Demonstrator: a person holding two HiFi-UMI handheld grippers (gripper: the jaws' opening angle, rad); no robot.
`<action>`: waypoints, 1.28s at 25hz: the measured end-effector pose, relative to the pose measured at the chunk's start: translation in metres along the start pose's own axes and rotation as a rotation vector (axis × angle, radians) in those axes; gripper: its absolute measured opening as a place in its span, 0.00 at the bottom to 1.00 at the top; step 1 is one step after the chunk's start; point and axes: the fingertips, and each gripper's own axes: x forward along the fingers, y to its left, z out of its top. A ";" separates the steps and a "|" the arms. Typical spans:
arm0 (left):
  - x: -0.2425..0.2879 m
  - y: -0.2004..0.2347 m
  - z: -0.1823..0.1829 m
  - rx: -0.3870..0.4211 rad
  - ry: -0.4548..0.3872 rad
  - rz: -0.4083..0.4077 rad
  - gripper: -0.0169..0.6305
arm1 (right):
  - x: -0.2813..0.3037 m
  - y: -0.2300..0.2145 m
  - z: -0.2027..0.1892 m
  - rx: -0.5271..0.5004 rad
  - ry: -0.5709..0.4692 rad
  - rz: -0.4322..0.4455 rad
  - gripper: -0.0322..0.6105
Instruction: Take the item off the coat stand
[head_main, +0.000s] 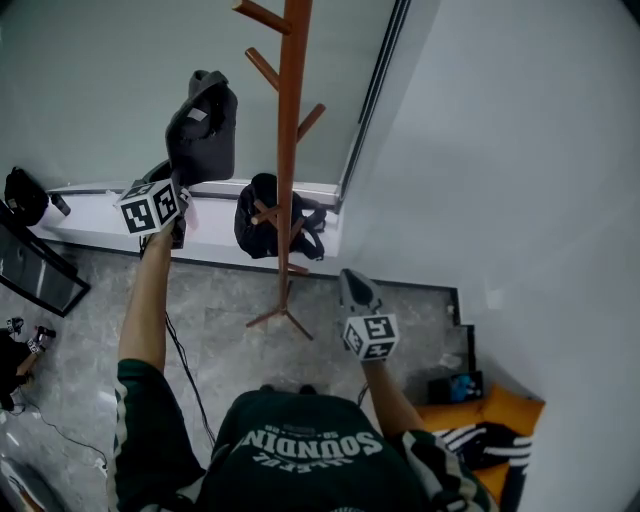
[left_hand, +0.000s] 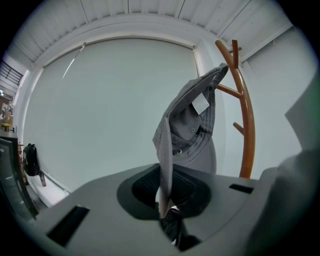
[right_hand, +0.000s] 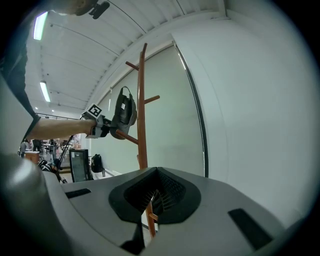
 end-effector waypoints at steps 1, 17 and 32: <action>-0.006 0.001 -0.006 -0.002 0.002 0.002 0.05 | 0.002 0.003 0.000 -0.002 0.001 0.009 0.05; -0.106 -0.019 -0.117 -0.029 -0.009 0.056 0.05 | 0.023 0.045 0.000 -0.047 0.010 0.131 0.05; -0.160 -0.091 -0.173 0.021 -0.025 0.001 0.05 | 0.020 0.046 0.017 -0.102 -0.025 0.143 0.05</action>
